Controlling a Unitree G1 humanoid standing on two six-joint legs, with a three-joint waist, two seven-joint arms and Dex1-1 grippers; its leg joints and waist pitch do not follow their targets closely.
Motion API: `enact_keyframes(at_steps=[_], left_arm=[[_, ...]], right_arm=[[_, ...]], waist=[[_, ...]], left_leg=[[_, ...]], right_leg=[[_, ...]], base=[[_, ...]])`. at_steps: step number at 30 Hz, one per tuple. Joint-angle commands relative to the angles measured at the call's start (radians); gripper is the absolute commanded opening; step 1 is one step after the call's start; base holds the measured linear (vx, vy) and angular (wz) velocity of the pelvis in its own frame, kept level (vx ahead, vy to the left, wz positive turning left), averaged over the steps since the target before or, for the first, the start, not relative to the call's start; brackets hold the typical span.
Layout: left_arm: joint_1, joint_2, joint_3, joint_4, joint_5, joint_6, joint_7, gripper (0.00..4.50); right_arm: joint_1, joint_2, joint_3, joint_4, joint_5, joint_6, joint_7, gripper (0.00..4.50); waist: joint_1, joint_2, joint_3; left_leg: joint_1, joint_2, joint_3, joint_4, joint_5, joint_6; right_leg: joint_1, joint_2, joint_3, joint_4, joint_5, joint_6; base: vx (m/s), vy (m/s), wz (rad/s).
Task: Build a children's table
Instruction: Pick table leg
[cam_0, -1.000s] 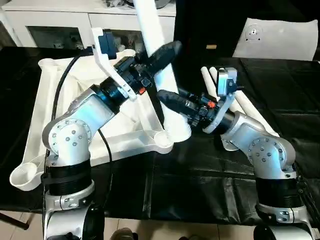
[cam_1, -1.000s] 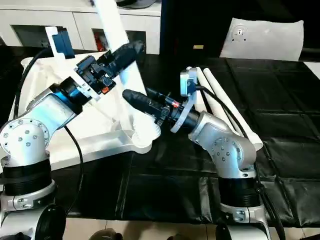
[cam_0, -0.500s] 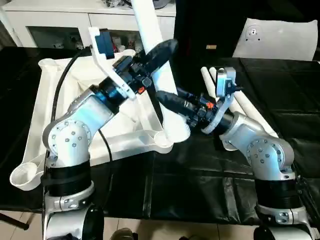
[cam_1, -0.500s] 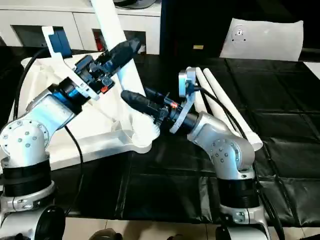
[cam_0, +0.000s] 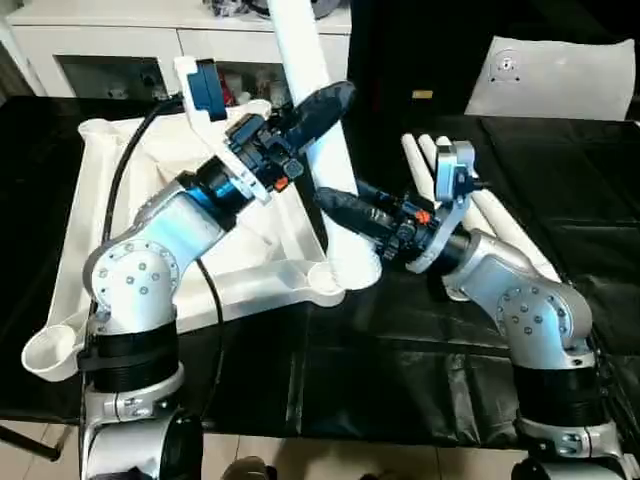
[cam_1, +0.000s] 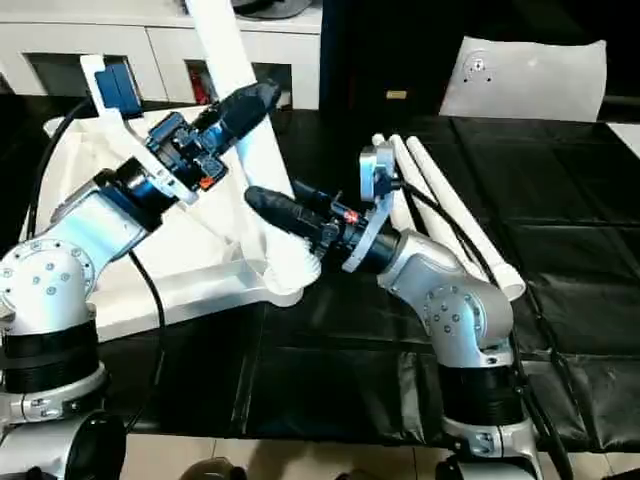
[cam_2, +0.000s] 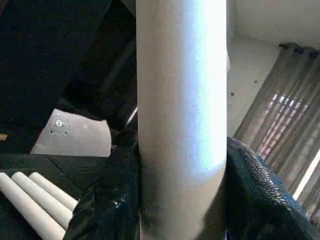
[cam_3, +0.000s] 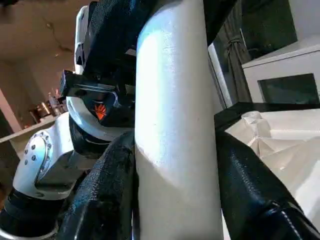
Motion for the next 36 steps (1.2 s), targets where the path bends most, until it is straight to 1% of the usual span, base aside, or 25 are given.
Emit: enact_keyframes(at_steps=[1,2,3,4,5,7,8,9,10,11,13,14,15,16,17,18,20,22,25,26,27,28,29,31,36], left_arm=[[-0.018,0.022,-0.002,0.005,0.021,-0.012,0.011,1.86],[-0.022,0.026,0.0,0.012,0.034,-0.02,0.019,1.86],[-0.027,0.029,0.001,0.018,0.042,-0.025,0.026,1.86],[-0.029,0.03,0.002,0.022,0.049,-0.029,0.03,1.85],[-0.034,0.04,-0.001,0.034,0.083,-0.044,0.05,1.85],[-0.034,0.056,-0.016,0.039,0.13,-0.059,0.07,1.85],[-0.034,0.057,-0.017,0.039,0.132,-0.06,0.072,1.84],[-0.034,0.067,-0.036,0.038,0.171,-0.07,0.094,1.84],[-0.035,0.073,-0.048,0.037,0.191,-0.074,0.106,1.83],[-0.035,0.078,-0.06,0.033,0.208,-0.078,0.112,1.83],[-0.036,0.083,-0.082,0.027,0.242,-0.082,0.134,1.82],[-0.037,0.083,-0.094,0.023,0.261,-0.082,0.151,1.82],[-0.038,0.084,-0.103,0.021,0.278,-0.085,0.164,1.82],[-0.035,0.092,-0.122,0.017,0.311,-0.089,0.178,1.82],[-0.034,0.095,-0.127,0.017,0.32,-0.09,0.182,1.82],[-0.032,0.097,-0.131,0.015,0.332,-0.094,0.187,1.82],[-0.028,0.097,-0.134,0.013,0.342,-0.099,0.195,1.82],[-0.021,0.096,-0.141,0.009,0.352,-0.1,0.194,1.82],[-0.019,0.095,-0.146,0.011,0.361,-0.104,0.194,1.82],[-0.017,0.095,-0.148,0.011,0.367,-0.107,0.194,1.82],[-0.016,0.093,-0.148,0.012,0.371,-0.11,0.197,1.82],[-0.016,0.091,-0.148,0.014,0.374,-0.113,0.198,1.82],[-0.016,0.092,-0.149,0.019,0.38,-0.118,0.198,1.82],[-0.017,0.099,-0.162,0.025,0.401,-0.129,0.192,1.82],[-0.022,0.091,-0.164,0.008,0.387,-0.115,0.174,1.82]], right_arm=[[-0.002,-0.011,-0.01,-0.018,-0.036,-0.039,-0.031,1.86],[-0.007,-0.011,-0.007,-0.006,-0.054,-0.045,-0.049,1.86],[-0.012,-0.011,-0.007,0.003,-0.063,-0.047,-0.059,2.21],[-0.014,-0.012,-0.005,0.008,-0.073,-0.051,-0.068,2.42],[-0.025,-0.011,-0.003,0.03,-0.107,-0.066,-0.106,2.56],[-0.035,-0.009,0.001,0.045,-0.144,-0.083,-0.146,2.6],[-0.035,-0.009,0.002,0.046,-0.146,-0.085,-0.148,2.77],[-0.044,-0.011,0.02,0.051,-0.188,-0.108,-0.178,2.92],[-0.049,-0.012,0.031,0.051,-0.209,-0.115,-0.191,3.0],[-0.053,-0.01,0.041,0.05,-0.217,-0.109,-0.2,3.0],[-0.064,-0.005,0.07,0.047,-0.249,-0.096,-0.228,3.17],[-0.072,0.001,0.095,0.043,-0.282,-0.096,-0.254,3.34],[-0.078,0.005,0.114,0.042,-0.31,-0.1,-0.278,3.43],[-0.086,0.016,0.134,0.043,-0.352,-0.11,-0.325,3.51],[-0.088,0.019,0.14,0.045,-0.369,-0.116,-0.345,3.51],[-0.094,0.014,0.158,0.05,-0.382,-0.101,-0.35,3.63],[-0.099,0.013,0.173,0.06,-0.379,-0.078,-0.34,3.74],[-0.094,0.039,0.165,0.063,-0.351,-0.045,-0.344,3.74],[-0.092,0.048,0.163,0.062,-0.354,-0.033,-0.359,3.74],[-0.086,0.054,0.168,0.06,-0.357,-0.033,-0.361,3.74],[-0.079,0.062,0.169,0.054,-0.347,-0.026,-0.357,3.74],[-0.075,0.068,0.17,0.05,-0.34,-0.021,-0.356,3.74],[-0.072,0.074,0.171,0.043,-0.333,-0.015,-0.355,3.74],[-0.069,0.077,0.176,0.04,-0.335,0.004,-0.356,3.74],[-0.077,0.084,0.188,0.07,-0.352,0.007,-0.357,3.74]], waist=[[-0.002,0.011,-0.079],[-0.003,0.009,-0.078],[-0.004,0.009,-0.078],[-0.004,0.009,-0.078],[-0.005,0.003,-0.079],[-0.01,0.004,-0.077],[-0.009,0.005,-0.077],[-0.012,0.006,-0.077],[-0.014,-0.006,-0.077],[-0.013,0.0,-0.077],[-0.014,0.002,-0.077],[-0.018,-0.016,-0.076],[-0.016,-0.005,-0.076],[-0.022,-0.011,-0.076],[-0.022,-0.011,-0.076],[-0.021,-0.007,-0.076],[-0.023,-0.006,-0.075],[-0.022,-0.012,-0.075],[-0.023,-0.009,-0.075],[-0.023,-0.013,-0.075],[-0.021,-0.008,-0.075],[-0.022,-0.012,-0.075],[-0.022,-0.012,-0.074],[-0.022,-0.011,-0.075],[-0.021,-0.012,-0.075]], left_leg=[[0.0,0.043,-0.014,-0.06,-0.032,-0.002],[0.0,0.042,-0.013,-0.06,-0.029,-0.002],[0.001,0.042,-0.013,-0.06,-0.03,-0.002],[0.001,0.042,-0.013,-0.06,-0.03,-0.002],[0.001,0.044,-0.014,-0.061,-0.026,-0.005],[0.002,0.044,-0.013,-0.062,-0.029,-0.008],[0.002,0.043,-0.015,-0.062,-0.032,-0.01],[0.0,0.043,-0.014,-0.062,-0.034,-0.015],[0.0,0.043,-0.012,-0.063,-0.03,-0.015],[0.002,0.043,-0.013,-0.064,-0.023,-0.017],[0.001,0.043,-0.013,-0.062,-0.025,-0.015],[0.0,0.043,-0.01,-0.064,-0.023,-0.01],[-0.001,0.043,-0.012,-0.064,-0.016,-0.014],[-0.001,0.044,-0.011,-0.064,-0.017,-0.016],[-0.001,0.044,-0.011,-0.064,-0.017,-0.016],[-0.001,0.043,-0.012,-0.064,-0.017,-0.019],[0.0,0.042,-0.011,-0.063,-0.025,-0.022],[-0.001,0.044,-0.01,-0.065,-0.025,-0.016],[-0.001,0.044,-0.011,-0.064,-0.02,-0.014],[0.0,0.045,-0.01,-0.065,-0.02,-0.014],[-0.001,0.044,-0.01,-0.064,-0.022,-0.016],[0.0,0.044,-0.01,-0.065,-0.028,-0.016],[-0.001,0.044,-0.01,-0.066,-0.027,-0.015],[-0.001,0.045,-0.011,-0.066,-0.025,-0.016],[-0.001,0.044,-0.01,-0.065,-0.024,-0.022]], right_leg=[[0.069,-0.096,0.053,-0.075,-0.075,-0.15],[0.068,-0.095,0.054,-0.076,-0.079,-0.146],[0.069,-0.096,0.054,-0.076,-0.085,-0.144],[0.069,-0.096,0.054,-0.076,-0.085,-0.144],[0.068,-0.096,0.053,-0.076,-0.089,-0.14],[0.066,-0.094,0.053,-0.077,-0.101,-0.135],[0.067,-0.097,0.053,-0.075,-0.107,-0.132],[0.067,-0.097,0.054,-0.077,-0.118,-0.123],[0.068,-0.096,0.054,-0.077,-0.118,-0.118],[0.066,-0.097,0.055,-0.075,-0.12,-0.121],[0.065,-0.097,0.055,-0.074,-0.12,-0.122],[0.067,-0.095,0.055,-0.077,-0.117,-0.12],[0.066,-0.099,0.055,-0.072,-0.114,-0.126],[0.065,-0.098,0.055,-0.074,-0.117,-0.121],[0.065,-0.098,0.055,-0.074,-0.117,-0.121],[0.064,-0.099,0.056,-0.072,-0.119,-0.121],[0.064,-0.098,0.057,-0.073,-0.124,-0.118],[0.065,-0.099,0.058,-0.071,-0.111,-0.122],[0.063,-0.099,0.058,-0.07,-0.096,-0.127],[0.063,-0.099,0.058,-0.07,-0.096,-0.127],[0.063,-0.101,0.058,-0.07,-0.097,-0.129],[0.063,-0.1,0.059,-0.071,-0.102,-0.127],[0.064,-0.101,0.059,-0.071,-0.105,-0.127],[0.063,-0.101,0.059,-0.071,-0.105,-0.122],[0.063,-0.102,0.059,-0.071,-0.111,-0.119]], base=[[0.0,0.0,0.0],[0.0,0.0,0.0],[0.0,0.0,0.0],[0.0,0.0,0.0],[0.0,0.0,0.0],[0.0,0.0,0.0],[0.0,0.0,0.0],[0.0,0.0,0.0],[0.0,0.0,0.0],[0.0,0.0,0.0],[0.0,0.0,0.0],[0.0,0.0,0.0],[0.0,0.0,0.0],[0.0,0.0,0.0],[0.0,0.0,0.0],[0.0,0.0,0.0],[0.0,0.0,0.0],[0.0,0.0,0.0],[0.0,0.0,0.0],[0.0,0.0,0.0],[0.0,0.0,0.0],[0.0,0.0,0.0],[0.0,0.0,0.0],[0.0,0.0,0.0],[0.0,0.0,0.0]])
